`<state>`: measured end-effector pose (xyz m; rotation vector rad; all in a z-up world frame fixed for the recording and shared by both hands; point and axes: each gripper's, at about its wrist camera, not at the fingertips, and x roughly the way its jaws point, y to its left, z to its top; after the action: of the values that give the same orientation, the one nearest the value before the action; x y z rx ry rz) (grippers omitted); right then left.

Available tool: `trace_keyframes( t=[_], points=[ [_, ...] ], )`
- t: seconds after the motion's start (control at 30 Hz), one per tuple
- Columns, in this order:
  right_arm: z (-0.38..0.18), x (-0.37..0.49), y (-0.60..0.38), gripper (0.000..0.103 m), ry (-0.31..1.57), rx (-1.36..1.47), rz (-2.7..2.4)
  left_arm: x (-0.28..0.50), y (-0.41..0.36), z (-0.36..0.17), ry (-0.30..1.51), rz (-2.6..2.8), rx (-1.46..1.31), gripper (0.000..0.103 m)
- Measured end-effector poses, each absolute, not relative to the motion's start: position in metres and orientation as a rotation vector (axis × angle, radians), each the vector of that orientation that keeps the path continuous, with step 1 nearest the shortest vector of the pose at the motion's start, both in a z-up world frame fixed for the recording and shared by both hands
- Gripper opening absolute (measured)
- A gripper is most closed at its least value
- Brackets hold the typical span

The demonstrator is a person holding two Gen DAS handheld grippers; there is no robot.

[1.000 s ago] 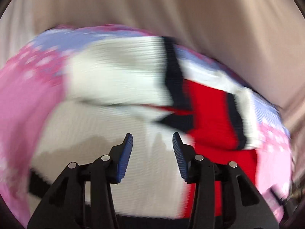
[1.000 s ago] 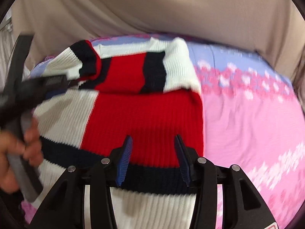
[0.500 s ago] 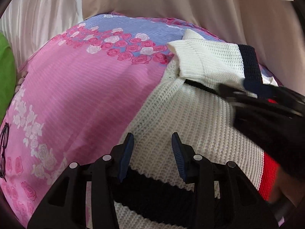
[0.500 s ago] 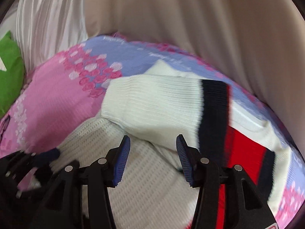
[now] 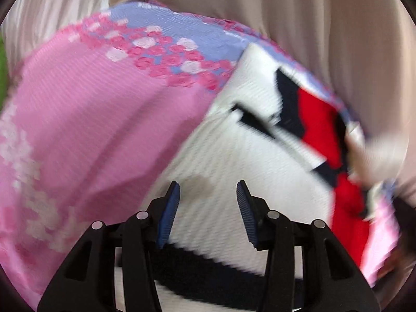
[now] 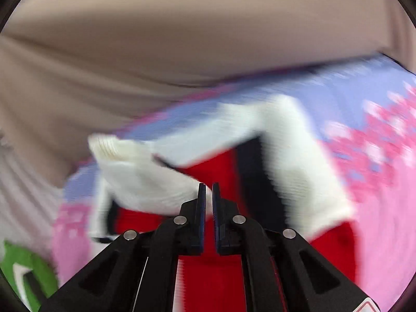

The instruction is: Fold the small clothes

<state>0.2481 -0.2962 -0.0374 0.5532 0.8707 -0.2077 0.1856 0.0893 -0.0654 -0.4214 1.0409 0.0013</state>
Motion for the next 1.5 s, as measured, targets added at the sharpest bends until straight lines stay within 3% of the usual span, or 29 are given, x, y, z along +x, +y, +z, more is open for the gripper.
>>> trace_keyframes(
  t=[0.13,0.23,0.33,0.43,0.5,0.53,0.57,0.6,0.77,0.9,0.93,1.03,1.1,1.3,1.4,1.5],
  points=[
    [-0.062,0.225,-0.331,0.017,0.929,0.612,-0.244,0.216,0.077,-0.056,1.029,-0.058,-0.554,0.051],
    [-0.058,0.226,-0.33,0.06,0.887,0.595,-0.228,0.247,0.074,-0.064,1.04,-0.02,-0.64,0.053],
    [-0.053,0.239,-0.324,0.063,0.873,0.518,-0.212,0.267,0.081,-0.076,1.052,0.047,-0.712,0.053],
    [-0.056,0.26,-0.314,0.063,0.899,0.382,-0.199,0.272,0.09,-0.08,1.05,0.088,-0.775,0.044],
    [-0.056,0.271,-0.313,0.06,0.893,0.301,-0.179,0.273,0.09,-0.079,1.045,0.1,-0.755,0.019],
    [-0.058,0.279,-0.314,0.043,0.894,0.278,-0.152,0.274,0.089,-0.078,1.037,0.094,-0.744,0.014],
    [-0.06,0.287,-0.316,0.013,0.908,0.298,-0.124,0.274,0.089,-0.075,1.028,0.102,-0.729,0.013],
    [-0.061,0.295,-0.322,0.008,0.93,0.362,-0.097,0.273,0.091,-0.072,1.018,0.109,-0.725,0.012],
    [-0.018,0.277,-0.364,0.007,0.745,0.662,-0.046,0.273,0.096,-0.07,1.023,0.132,-0.712,0.012],
    [-0.067,0.272,-0.362,0.008,0.949,0.648,-0.129,0.273,0.095,-0.076,1.037,0.13,-0.708,0.014],
    [-0.074,0.27,-0.358,0.013,0.97,0.653,-0.123,0.273,0.095,-0.077,1.036,0.128,-0.705,0.014],
    [-0.08,0.271,-0.353,0.014,0.952,0.666,-0.133,0.277,0.095,-0.079,1.038,0.116,-0.693,0.013],
    [-0.08,0.278,-0.354,0.009,0.936,0.68,-0.141,0.276,0.095,-0.074,1.025,0.116,-0.678,0.009],
    [-0.011,0.254,-0.352,0.007,0.724,0.645,-0.091,0.264,0.107,-0.046,0.904,0.218,-0.56,0.0],
    [-0.057,0.265,-0.358,0.007,0.918,0.565,-0.189,0.28,0.111,-0.077,1.053,0.217,-0.553,0.0],
    [-0.077,0.268,-0.358,0.008,0.968,0.555,-0.199,0.268,0.116,-0.074,1.034,0.183,-0.6,0.0]
  ],
)
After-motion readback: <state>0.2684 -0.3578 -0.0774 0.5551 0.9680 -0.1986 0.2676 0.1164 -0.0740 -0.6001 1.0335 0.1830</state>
